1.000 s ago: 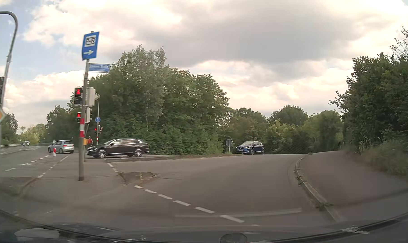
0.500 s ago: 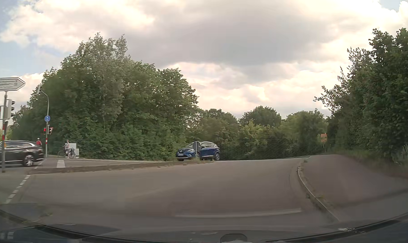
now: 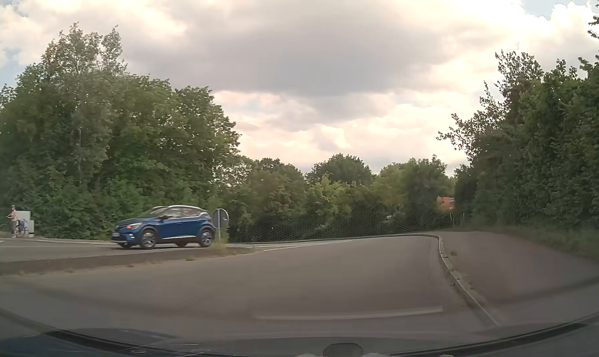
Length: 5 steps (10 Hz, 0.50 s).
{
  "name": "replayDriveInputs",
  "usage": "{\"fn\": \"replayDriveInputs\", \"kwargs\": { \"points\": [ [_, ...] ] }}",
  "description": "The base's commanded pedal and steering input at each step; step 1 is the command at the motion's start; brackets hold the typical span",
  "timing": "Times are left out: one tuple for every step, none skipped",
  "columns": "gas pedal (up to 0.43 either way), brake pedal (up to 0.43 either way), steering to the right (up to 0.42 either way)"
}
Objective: Follow the waypoints while adhering to traffic rules and regulations
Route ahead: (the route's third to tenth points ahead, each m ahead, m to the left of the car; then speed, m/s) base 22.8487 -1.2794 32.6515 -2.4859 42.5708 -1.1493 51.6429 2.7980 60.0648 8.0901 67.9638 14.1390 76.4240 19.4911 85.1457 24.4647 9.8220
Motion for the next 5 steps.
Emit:
{"fn": "replayDriveInputs", "kwargs": {
  "points": [
    [0.11, 0.0, 0.107],
    [0.11, 0.0, 0.106],
    [0.118, 0.0, 0.104],
    [0.118, 0.0, 0.1],
    [0.118, 0.0, 0.094]
  ]
}}
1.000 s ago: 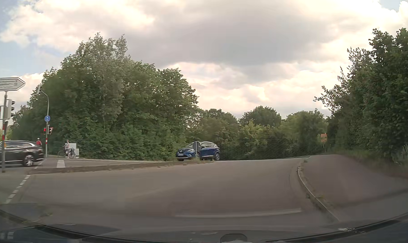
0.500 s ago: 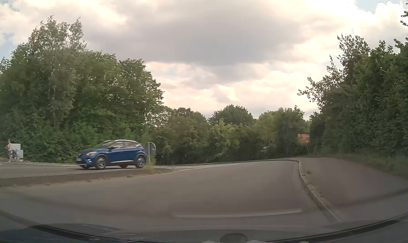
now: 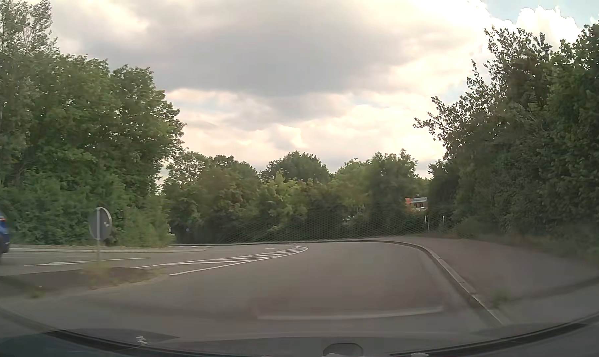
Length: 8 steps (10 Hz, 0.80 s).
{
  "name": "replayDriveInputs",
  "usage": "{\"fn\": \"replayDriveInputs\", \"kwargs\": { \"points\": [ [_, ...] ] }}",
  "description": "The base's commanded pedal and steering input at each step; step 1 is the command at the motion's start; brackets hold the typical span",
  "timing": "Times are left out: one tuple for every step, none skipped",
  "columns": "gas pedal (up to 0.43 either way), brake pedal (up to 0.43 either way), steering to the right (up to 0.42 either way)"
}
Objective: Follow the waypoints while adhering to traffic rules and regulations
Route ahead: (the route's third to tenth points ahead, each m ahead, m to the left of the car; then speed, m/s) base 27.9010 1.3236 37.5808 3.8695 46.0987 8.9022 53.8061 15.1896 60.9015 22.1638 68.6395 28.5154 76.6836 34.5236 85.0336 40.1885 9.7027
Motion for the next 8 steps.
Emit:
{"fn": "replayDriveInputs", "kwargs": {
  "points": [
    [0.138, 0.0, 0.085],
    [0.138, 0.0, 0.072],
    [0.138, 0.0, 0.061],
    [0.138, 0.0, 0.051],
    [0.15, 0.0, 0.037],
    [0.15, 0.0, 0.021],
    [0.15, 0.0, 0.013],
    [0.15, 0.0, 0.01]
  ]
}}
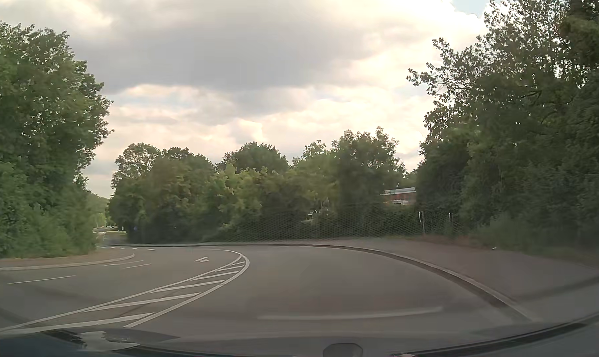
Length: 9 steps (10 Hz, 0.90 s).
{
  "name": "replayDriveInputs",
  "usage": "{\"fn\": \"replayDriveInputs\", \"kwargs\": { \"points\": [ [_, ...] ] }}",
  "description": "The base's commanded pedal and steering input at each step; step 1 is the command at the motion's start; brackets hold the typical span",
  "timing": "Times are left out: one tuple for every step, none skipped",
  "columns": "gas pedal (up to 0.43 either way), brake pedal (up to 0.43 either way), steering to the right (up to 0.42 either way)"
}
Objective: Follow the waypoints while adhering to traffic rules and regulations
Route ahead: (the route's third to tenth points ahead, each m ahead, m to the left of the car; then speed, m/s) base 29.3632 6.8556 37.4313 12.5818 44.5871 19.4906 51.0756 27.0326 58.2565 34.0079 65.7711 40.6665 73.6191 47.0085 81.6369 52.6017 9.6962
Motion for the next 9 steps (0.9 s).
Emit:
{"fn": "replayDriveInputs", "kwargs": {
  "points": [
    [0.15, 0.0, 0.009],
    [0.15, 0.0, 0.004],
    [0.15, 0.0, -0.003],
    [0.15, 0.0, -0.015],
    [0.15, 0.0, -0.023],
    [0.15, 0.0, -0.03],
    [0.15, 0.0, -0.037],
    [0.15, 0.0, -0.044],
    [0.15, 0.0, -0.053]
  ]
}}
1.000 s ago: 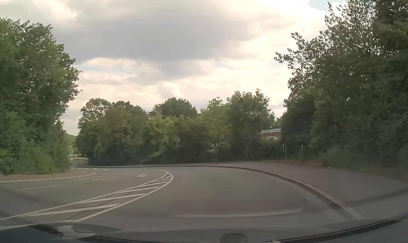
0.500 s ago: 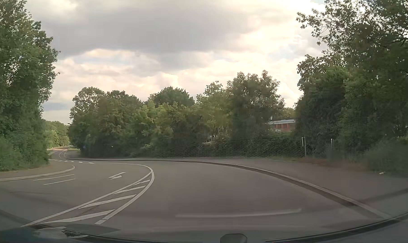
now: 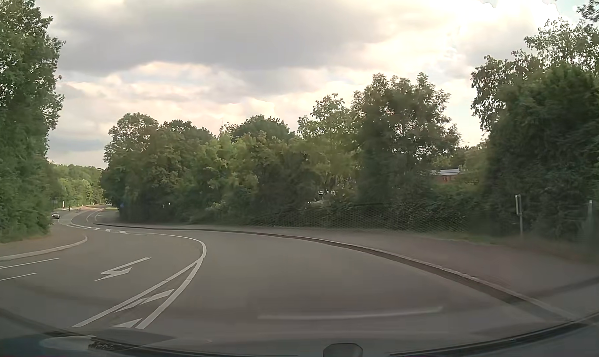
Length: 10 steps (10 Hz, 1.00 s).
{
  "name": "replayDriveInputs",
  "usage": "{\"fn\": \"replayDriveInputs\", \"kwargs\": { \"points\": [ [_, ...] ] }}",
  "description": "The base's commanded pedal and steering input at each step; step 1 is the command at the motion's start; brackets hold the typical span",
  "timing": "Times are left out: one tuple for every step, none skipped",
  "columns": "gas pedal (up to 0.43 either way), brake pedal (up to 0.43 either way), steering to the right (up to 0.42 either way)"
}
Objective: Follow the waypoints while adhering to traffic rules and regulations
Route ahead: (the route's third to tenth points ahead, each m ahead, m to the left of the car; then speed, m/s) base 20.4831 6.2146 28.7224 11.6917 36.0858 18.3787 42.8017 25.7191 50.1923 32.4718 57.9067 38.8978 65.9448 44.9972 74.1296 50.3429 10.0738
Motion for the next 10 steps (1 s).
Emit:
{"fn": "replayDriveInputs", "kwargs": {
  "points": [
    [0.15, 0.0, -0.063],
    [0.15, 0.0, -0.07],
    [0.15, 0.0, -0.075],
    [0.15, 0.0, -0.08],
    [0.15, 0.0, -0.085],
    [0.15, 0.0, -0.09],
    [0.15, 0.0, -0.094],
    [0.15, 0.0, -0.097],
    [0.15, 0.0, -0.099],
    [0.15, 0.0, -0.102]
  ]
}}
